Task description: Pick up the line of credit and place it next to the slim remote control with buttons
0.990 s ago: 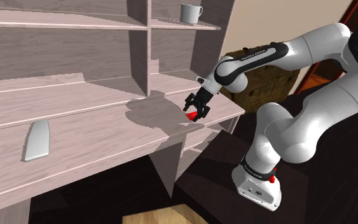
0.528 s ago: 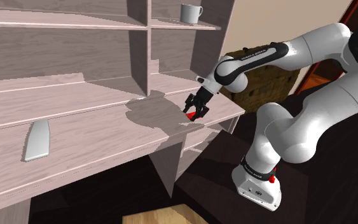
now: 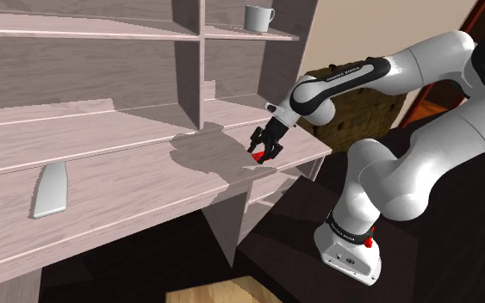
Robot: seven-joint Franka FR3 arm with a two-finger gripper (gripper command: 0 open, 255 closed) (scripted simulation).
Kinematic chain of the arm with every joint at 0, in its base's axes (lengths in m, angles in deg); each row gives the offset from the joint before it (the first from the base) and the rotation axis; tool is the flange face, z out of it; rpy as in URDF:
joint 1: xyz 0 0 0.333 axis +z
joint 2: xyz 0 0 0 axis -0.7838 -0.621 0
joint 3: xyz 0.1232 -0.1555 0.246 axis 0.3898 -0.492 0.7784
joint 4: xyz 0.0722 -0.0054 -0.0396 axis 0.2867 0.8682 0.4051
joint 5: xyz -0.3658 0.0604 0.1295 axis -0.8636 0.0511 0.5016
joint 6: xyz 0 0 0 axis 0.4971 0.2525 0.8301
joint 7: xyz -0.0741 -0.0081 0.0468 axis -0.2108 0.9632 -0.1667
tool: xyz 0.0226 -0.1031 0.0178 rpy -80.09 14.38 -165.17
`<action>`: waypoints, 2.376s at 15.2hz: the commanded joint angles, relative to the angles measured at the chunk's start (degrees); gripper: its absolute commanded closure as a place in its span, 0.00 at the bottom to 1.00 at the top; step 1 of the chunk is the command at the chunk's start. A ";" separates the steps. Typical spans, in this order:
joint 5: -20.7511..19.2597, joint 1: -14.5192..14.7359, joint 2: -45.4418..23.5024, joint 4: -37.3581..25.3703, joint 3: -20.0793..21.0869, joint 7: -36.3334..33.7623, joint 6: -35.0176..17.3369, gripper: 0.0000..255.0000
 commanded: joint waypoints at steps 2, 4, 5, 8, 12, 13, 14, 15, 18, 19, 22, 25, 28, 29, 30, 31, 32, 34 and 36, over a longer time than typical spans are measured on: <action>-0.74 -1.78 1.08 -0.14 1.90 -1.22 2.03 1.00; -1.17 -3.09 2.25 -0.66 3.61 -2.45 3.87 1.00; -1.35 -3.67 2.82 -0.94 4.41 -3.05 4.78 1.00; -1.78 -5.14 4.46 -1.89 6.62 -4.73 7.46 1.00; -2.11 -6.60 6.45 -3.35 9.19 -6.79 10.93 1.00; -2.16 -6.89 6.90 -3.75 9.77 -7.27 11.77 1.00; -2.19 -7.15 7.34 -4.16 10.34 -7.75 12.61 1.00; -2.21 -7.39 7.76 -4.59 10.89 -8.21 13.44 1.00; -1.14 -5.56 6.71 -5.60 11.62 -9.35 12.74 1.00; -0.04 -3.48 5.18 -6.24 11.73 -9.95 11.25 1.00; 3.48 2.93 0.30 -8.70 11.57 -11.36 7.19 1.00; 7.37 9.56 -4.91 -11.91 10.64 -12.12 3.89 1.00; 11.85 16.36 -10.46 -15.85 8.90 -12.10 1.48 1.00; 13.49 18.70 -12.38 -17.32 8.10 -11.92 0.91 1.00; 15.24 21.06 -14.36 -18.87 7.20 -11.63 0.45 1.00; 17.11 23.46 -16.40 -20.50 6.18 -11.24 0.13 1.00; 19.14 25.87 -18.53 -22.21 5.06 -10.70 -0.04 1.00; 23.80 30.69 -23.15 -25.90 2.50 -9.19 0.14 1.00; 29.51 35.30 -28.52 -29.98 -0.36 -6.97 1.23 1.00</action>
